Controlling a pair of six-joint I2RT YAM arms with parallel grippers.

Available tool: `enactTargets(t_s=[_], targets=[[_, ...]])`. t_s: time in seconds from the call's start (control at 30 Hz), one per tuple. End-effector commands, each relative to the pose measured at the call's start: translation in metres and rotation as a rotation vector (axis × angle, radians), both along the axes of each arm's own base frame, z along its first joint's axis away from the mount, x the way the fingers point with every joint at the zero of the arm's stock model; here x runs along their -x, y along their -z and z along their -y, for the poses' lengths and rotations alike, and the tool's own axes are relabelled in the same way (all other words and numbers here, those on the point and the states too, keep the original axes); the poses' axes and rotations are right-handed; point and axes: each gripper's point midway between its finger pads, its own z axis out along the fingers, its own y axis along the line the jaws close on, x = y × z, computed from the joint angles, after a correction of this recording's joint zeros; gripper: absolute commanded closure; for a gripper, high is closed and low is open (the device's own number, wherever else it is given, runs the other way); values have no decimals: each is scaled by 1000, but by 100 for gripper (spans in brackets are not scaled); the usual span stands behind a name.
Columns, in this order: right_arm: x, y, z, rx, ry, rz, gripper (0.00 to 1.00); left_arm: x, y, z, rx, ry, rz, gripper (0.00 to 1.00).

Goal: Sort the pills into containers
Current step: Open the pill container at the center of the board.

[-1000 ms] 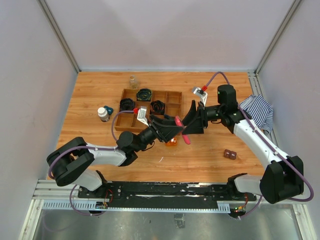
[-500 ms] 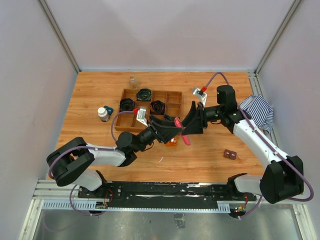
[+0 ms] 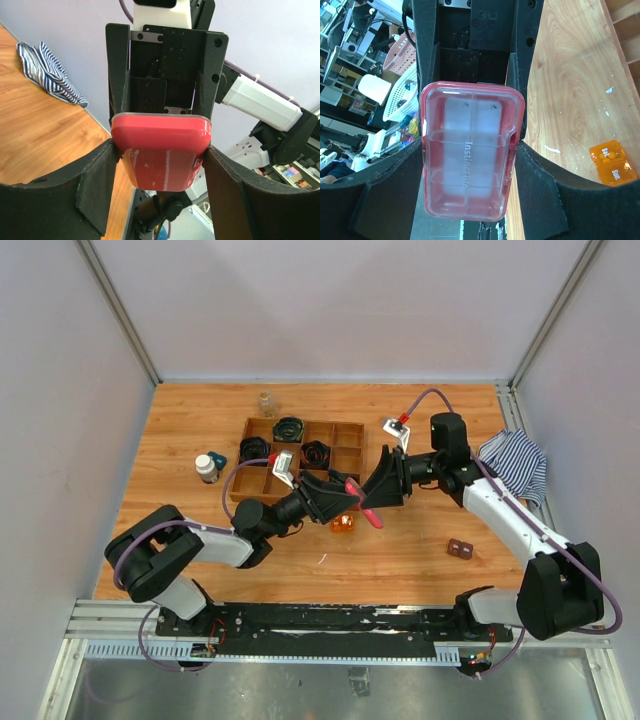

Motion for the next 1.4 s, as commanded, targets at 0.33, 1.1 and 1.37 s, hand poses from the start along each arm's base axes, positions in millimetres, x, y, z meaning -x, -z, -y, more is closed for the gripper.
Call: enactTargets(t_s=[0.33, 1.1, 1.37], targets=[[20, -31, 6, -85, -147, -21, 98, 1, -2, -1, -114, -31, 162, 100], [19, -21, 0, -49, -76, 82, 99, 7, -51, -2, 92, -75, 132, 60], [20, -21, 0, -50, -76, 86, 99, 3, -55, -5, 124, -121, 120, 41]])
